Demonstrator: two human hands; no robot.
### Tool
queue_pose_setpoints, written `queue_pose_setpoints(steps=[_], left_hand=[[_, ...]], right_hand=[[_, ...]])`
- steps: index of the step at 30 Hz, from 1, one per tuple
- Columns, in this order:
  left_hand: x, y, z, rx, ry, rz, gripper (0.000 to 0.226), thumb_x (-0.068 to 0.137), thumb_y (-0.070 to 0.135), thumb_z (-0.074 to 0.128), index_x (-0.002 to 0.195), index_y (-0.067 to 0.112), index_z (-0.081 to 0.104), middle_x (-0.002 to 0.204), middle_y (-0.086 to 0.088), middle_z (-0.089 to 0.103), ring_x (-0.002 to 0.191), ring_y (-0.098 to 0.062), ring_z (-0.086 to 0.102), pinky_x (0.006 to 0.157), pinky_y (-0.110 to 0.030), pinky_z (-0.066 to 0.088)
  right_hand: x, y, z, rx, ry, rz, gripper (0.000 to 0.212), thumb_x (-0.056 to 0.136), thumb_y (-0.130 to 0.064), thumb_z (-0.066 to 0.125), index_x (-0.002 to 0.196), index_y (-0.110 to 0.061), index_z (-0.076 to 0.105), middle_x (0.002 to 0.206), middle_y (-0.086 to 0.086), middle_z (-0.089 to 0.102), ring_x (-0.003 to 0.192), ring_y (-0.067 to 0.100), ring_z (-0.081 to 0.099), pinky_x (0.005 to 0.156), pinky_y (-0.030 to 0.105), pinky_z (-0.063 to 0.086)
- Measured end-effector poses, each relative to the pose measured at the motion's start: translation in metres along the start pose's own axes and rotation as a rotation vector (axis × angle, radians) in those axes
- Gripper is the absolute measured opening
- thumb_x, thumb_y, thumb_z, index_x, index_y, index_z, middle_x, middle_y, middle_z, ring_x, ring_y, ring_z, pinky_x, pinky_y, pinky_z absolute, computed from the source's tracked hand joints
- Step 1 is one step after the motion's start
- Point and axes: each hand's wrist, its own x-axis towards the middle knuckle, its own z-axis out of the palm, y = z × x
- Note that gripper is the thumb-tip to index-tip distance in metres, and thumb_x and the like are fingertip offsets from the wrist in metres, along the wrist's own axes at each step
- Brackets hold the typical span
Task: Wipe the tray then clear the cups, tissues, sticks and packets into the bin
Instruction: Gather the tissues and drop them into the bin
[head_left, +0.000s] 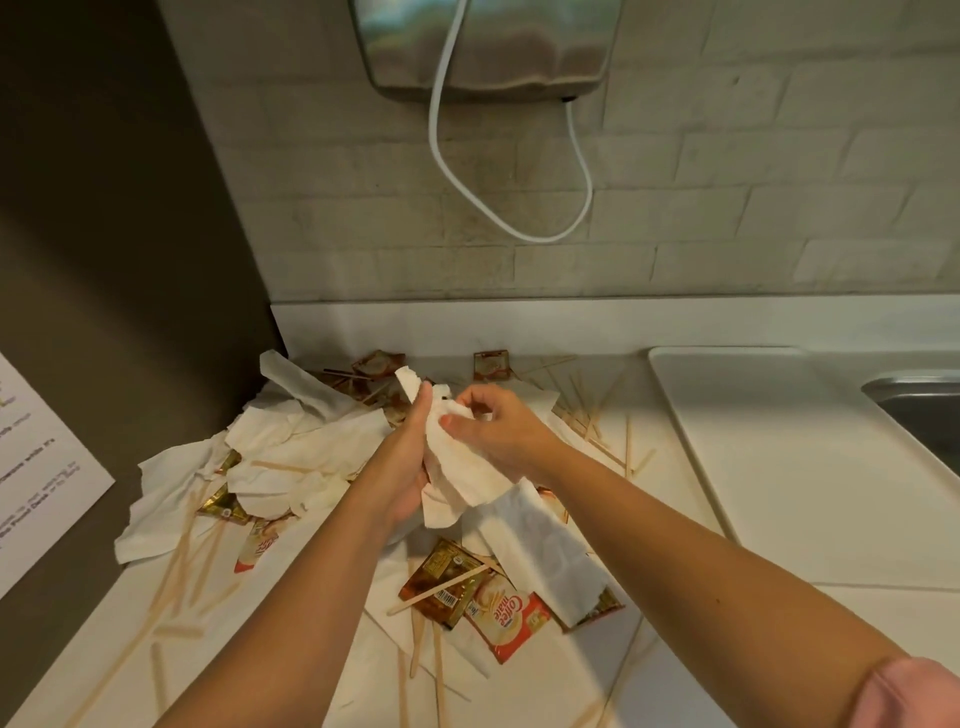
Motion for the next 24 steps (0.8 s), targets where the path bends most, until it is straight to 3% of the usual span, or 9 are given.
queue_pose_setpoints(steps=[4, 6, 9, 11, 15, 17, 20, 24], left_hand=[[0.002, 0.003, -0.004, 0.079, 0.093, 0.024, 0.032, 0.096, 0.021, 0.050, 0.124, 0.005, 0.054, 0.097, -0.013, 0.067, 0.084, -0.026, 0.065, 0.073, -0.037, 0.051], [0.005, 0.005, -0.009, 0.074, 0.125, 0.044, 0.028, 0.097, 0.016, 0.049, 0.123, 0.007, 0.052, 0.096, -0.011, 0.066, 0.085, -0.025, 0.063, 0.074, -0.036, 0.051], [0.007, 0.007, -0.014, 0.080, 0.139, 0.084, 0.022, 0.097, 0.016, 0.049, 0.118, 0.013, 0.052, 0.095, -0.007, 0.065, 0.086, -0.023, 0.062, 0.079, -0.038, 0.050], [0.011, 0.007, -0.017, 0.080, 0.144, 0.092, 0.021, 0.097, 0.018, 0.048, 0.118, 0.015, 0.052, 0.098, -0.007, 0.066, 0.089, -0.025, 0.062, 0.085, -0.043, 0.050], [0.017, 0.004, -0.020, 0.107, 0.149, 0.097, 0.023, 0.097, 0.021, 0.050, 0.119, 0.016, 0.053, 0.103, -0.007, 0.066, 0.096, -0.027, 0.062, 0.089, -0.045, 0.050], [0.020, 0.002, -0.020, 0.117, 0.163, 0.086, 0.022, 0.096, 0.022, 0.051, 0.118, 0.017, 0.054, 0.102, -0.007, 0.065, 0.096, -0.026, 0.062, 0.088, -0.046, 0.050], [0.023, 0.000, -0.020, 0.119, 0.166, 0.077, 0.022, 0.096, 0.022, 0.051, 0.118, 0.017, 0.054, 0.104, -0.007, 0.065, 0.094, -0.024, 0.062, 0.078, -0.037, 0.052], [0.026, -0.002, -0.027, 0.135, 0.180, 0.063, 0.023, 0.096, 0.023, 0.051, 0.118, 0.017, 0.053, 0.104, -0.007, 0.065, 0.095, -0.026, 0.062, 0.083, -0.040, 0.050]], right_hand=[[0.006, 0.006, -0.004, 0.042, -0.113, 0.043, 0.013, 0.091, -0.030, 0.058, 0.096, -0.019, 0.065, 0.102, 0.006, 0.062, 0.081, 0.011, 0.053, 0.072, 0.023, 0.041], [0.013, 0.011, -0.013, 0.105, -0.085, 0.078, 0.016, 0.094, -0.029, 0.054, 0.101, -0.019, 0.064, 0.098, -0.004, 0.063, 0.083, 0.007, 0.055, 0.069, 0.018, 0.040], [0.031, 0.030, -0.032, 0.042, 0.209, 0.186, 0.020, 0.093, -0.019, 0.055, 0.110, -0.011, 0.064, 0.105, 0.000, 0.062, 0.095, 0.015, 0.057, 0.068, 0.019, 0.043], [0.041, 0.048, -0.045, -0.048, 0.389, 0.344, 0.028, 0.091, -0.016, 0.058, 0.117, -0.007, 0.059, 0.115, 0.008, 0.062, 0.103, 0.023, 0.059, 0.076, 0.025, 0.047], [0.046, 0.072, -0.047, -0.258, 0.369, 0.590, 0.055, 0.084, -0.046, 0.063, 0.121, -0.007, 0.051, 0.102, 0.007, 0.061, 0.098, 0.027, 0.059, 0.085, 0.032, 0.050], [0.049, 0.081, -0.038, -0.362, 0.399, 0.675, 0.070, 0.077, -0.058, 0.063, 0.125, -0.011, 0.046, 0.113, 0.009, 0.056, 0.109, 0.031, 0.050, 0.087, 0.034, 0.043], [0.058, 0.088, -0.035, -0.536, 0.401, 0.655, 0.055, 0.074, -0.056, 0.065, 0.111, -0.016, 0.055, 0.111, 0.007, 0.060, 0.107, 0.029, 0.050, 0.086, 0.037, 0.037], [0.065, 0.093, -0.038, -0.507, 0.377, 0.587, 0.046, 0.077, -0.042, 0.064, 0.118, -0.021, 0.058, 0.117, 0.006, 0.061, 0.117, 0.030, 0.049, 0.102, 0.042, 0.037]])
